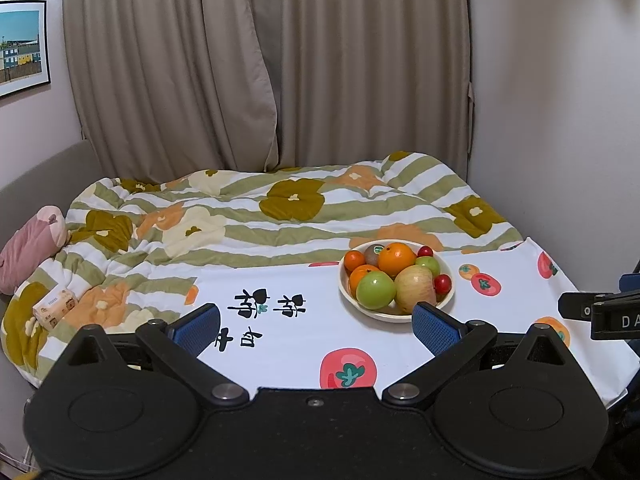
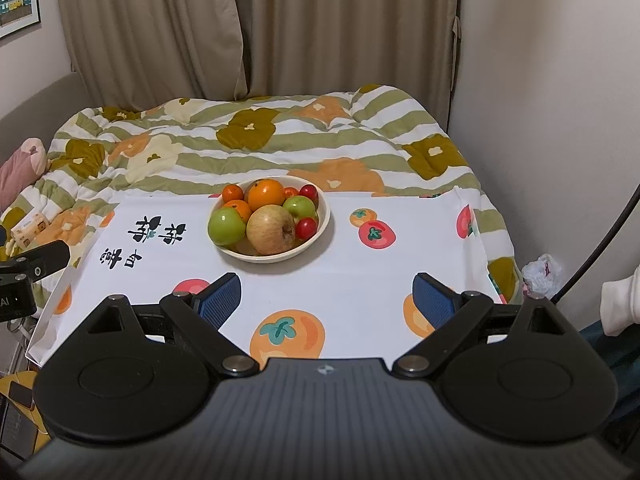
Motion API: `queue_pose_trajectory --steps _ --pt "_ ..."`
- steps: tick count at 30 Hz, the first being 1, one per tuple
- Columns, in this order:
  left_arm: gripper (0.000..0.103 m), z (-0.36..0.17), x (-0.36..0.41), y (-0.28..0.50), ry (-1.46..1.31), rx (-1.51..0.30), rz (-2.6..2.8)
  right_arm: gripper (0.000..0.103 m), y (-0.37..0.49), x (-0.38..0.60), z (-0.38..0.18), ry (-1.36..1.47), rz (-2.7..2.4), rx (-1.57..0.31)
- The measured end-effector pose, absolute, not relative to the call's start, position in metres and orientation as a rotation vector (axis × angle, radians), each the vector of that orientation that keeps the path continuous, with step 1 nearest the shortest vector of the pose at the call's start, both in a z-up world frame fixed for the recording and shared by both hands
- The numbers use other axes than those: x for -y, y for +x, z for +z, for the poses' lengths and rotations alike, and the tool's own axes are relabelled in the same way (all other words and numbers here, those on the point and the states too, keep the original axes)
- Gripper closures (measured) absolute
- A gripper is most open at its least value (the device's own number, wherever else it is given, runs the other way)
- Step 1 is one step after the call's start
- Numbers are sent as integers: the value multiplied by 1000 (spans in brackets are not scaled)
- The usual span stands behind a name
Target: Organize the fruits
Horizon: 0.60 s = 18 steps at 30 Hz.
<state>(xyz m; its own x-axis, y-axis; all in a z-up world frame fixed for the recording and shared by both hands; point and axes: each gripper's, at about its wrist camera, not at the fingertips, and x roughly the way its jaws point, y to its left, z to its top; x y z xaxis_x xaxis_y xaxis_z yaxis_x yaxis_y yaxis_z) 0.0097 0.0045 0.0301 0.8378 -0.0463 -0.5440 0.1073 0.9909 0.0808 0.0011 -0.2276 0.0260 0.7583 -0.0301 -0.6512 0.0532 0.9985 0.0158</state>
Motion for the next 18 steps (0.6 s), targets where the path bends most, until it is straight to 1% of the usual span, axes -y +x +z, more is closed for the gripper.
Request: queue_pose_trajectory --steps 18 --pt "0 29 -4 10 96 -564 -96 0 3 227 23 42 -46 -716"
